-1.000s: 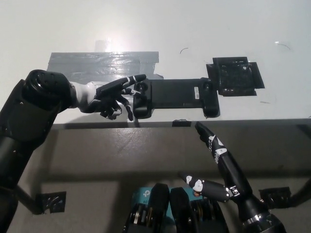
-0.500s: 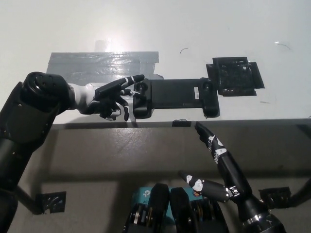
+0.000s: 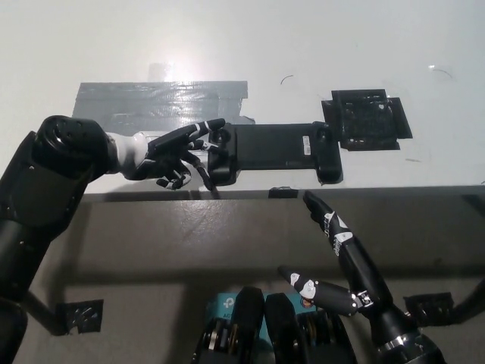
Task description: A controller is being placed at the center of the desk near the left hand and the robot uses its left hand's index finger to press a button at the left area of the controller
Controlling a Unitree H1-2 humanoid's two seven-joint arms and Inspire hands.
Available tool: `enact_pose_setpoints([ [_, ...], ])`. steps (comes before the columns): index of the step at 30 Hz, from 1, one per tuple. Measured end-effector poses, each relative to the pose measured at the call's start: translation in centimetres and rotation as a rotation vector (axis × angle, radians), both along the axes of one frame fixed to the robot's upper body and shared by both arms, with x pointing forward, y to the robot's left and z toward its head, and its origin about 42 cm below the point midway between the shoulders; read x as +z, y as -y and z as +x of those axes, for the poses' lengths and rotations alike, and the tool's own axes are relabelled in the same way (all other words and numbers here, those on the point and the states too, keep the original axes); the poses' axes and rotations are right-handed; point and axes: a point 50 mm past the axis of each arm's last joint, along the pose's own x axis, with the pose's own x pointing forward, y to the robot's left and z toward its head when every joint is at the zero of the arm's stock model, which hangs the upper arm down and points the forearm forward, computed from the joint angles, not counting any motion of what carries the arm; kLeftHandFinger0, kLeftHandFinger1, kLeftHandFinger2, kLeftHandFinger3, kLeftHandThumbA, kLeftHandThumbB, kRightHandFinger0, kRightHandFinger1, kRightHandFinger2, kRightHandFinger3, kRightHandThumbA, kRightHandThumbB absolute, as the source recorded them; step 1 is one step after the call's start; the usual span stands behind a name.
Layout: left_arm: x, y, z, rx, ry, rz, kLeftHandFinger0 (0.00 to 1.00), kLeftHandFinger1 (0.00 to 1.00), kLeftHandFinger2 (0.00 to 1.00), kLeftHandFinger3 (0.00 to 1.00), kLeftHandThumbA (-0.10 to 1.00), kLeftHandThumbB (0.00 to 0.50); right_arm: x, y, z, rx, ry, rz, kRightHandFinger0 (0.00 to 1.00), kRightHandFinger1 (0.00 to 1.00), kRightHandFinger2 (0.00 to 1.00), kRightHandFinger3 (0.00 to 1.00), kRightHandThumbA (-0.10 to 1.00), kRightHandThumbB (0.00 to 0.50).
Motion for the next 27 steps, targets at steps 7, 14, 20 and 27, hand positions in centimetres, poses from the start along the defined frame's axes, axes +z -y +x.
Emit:
enact_pose_setpoints([
  [7,-0.7,0.2,-0.2,-0.022,0.017,0.013,0.00,0.08,0.40,1.00,1.00,0.477,-0.1,0.0,-0.1,0.003,-0.002,0.000,1.00,1.00,1.00,1.00,0.73,0.203],
  [14,-1.0,0.5,-0.2,-0.059,0.038,0.031,0.00,0.00,0.36,1.00,1.00,0.466,-0.1,-0.1,-0.2,0.007,-0.004,-0.001,1.00,1.00,1.00,1.00,0.73,0.203],
  [20,-1.0,0.3,-0.2,-0.068,0.049,0.044,0.00,0.00,0.28,1.00,1.00,0.461,-0.3,-0.1,-0.3,0.009,-0.010,-0.001,1.00,1.00,1.00,1.00,0.73,0.210],
  [27,-0.1,-1.3,-0.7,-0.078,0.071,0.069,0.00,0.01,0.32,1.00,1.00,0.452,-0.5,-0.2,-0.5,0.010,-0.017,-0.002,1.00,1.00,1.00,1.00,0.74,0.218],
])
